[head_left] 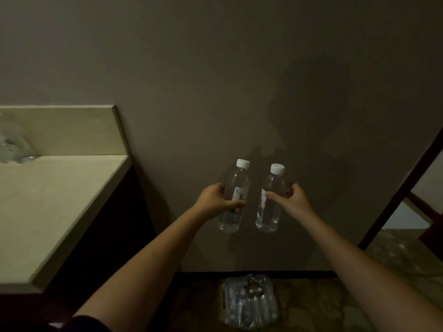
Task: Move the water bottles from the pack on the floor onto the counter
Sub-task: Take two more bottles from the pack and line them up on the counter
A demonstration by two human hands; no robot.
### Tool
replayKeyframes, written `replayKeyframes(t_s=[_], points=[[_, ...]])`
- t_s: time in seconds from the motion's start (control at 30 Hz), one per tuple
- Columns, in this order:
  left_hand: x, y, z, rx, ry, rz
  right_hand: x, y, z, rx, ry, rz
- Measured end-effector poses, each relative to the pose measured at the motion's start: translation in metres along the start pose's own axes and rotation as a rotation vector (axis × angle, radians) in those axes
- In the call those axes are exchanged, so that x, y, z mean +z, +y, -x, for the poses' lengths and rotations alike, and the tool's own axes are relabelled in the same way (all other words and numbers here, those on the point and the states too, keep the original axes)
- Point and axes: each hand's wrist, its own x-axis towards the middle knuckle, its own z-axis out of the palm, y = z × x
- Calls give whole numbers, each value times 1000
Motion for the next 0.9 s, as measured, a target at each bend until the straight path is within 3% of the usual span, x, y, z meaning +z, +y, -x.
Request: replayKeyframes(t_s=[0.23, 0.4, 0.6, 0.9], points=[[-34, 17, 38, -2, 34, 269, 1, -30, 21, -76, -31, -187], [-71, -4, 74, -57, 132, 317, 46, -54, 27, -154, -163, -107], [-153, -63, 118, -170, 298, 314, 147, -86, 37, -271, -318, -21], [-309, -168, 181, -253, 462, 315, 344, -137, 65, -265, -456, -78]])
